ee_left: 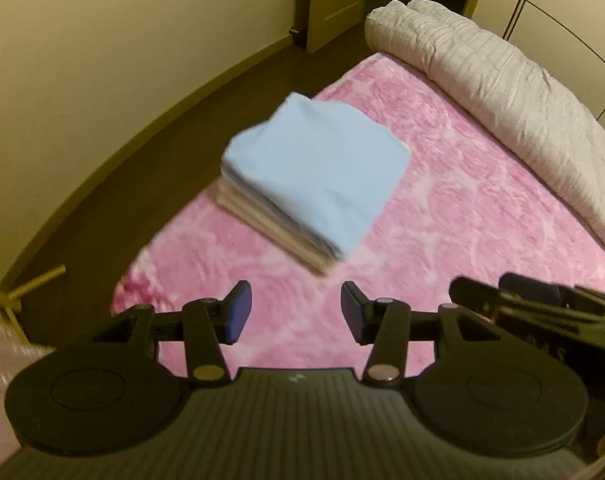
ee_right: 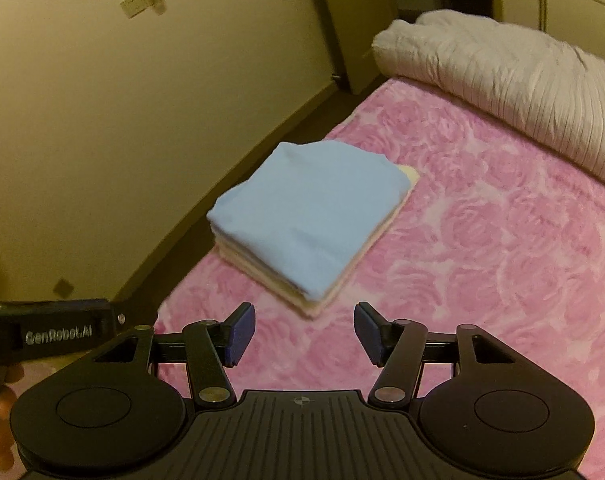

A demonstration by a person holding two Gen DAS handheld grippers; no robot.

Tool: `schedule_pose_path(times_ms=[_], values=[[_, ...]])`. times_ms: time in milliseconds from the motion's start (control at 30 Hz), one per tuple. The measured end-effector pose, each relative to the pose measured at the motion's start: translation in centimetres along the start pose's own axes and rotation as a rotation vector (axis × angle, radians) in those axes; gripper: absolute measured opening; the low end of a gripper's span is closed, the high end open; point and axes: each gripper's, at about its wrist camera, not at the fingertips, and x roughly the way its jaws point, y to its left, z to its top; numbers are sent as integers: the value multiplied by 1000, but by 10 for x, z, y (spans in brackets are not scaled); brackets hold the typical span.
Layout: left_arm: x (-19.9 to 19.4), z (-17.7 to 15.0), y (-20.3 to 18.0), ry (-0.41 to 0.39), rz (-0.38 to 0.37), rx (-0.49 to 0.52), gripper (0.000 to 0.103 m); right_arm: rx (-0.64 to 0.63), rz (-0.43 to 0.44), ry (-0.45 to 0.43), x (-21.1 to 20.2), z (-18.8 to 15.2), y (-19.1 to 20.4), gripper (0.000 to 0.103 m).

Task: Fold clothes

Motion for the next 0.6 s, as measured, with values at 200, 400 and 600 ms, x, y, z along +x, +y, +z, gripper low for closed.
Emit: schedule_pose_path(times_ms=[200,400,600], values=[[-24,-45,-32,-21,45,-70,45,-115,1,23,-34,-20,-18,59],[-46,-82,-63,-41,80,-112,45,-152,13,43,-49,-29,-39,59],[-56,-105,-88,-32,89,-178,45,-181,28,62,-63,-37,-61,59]])
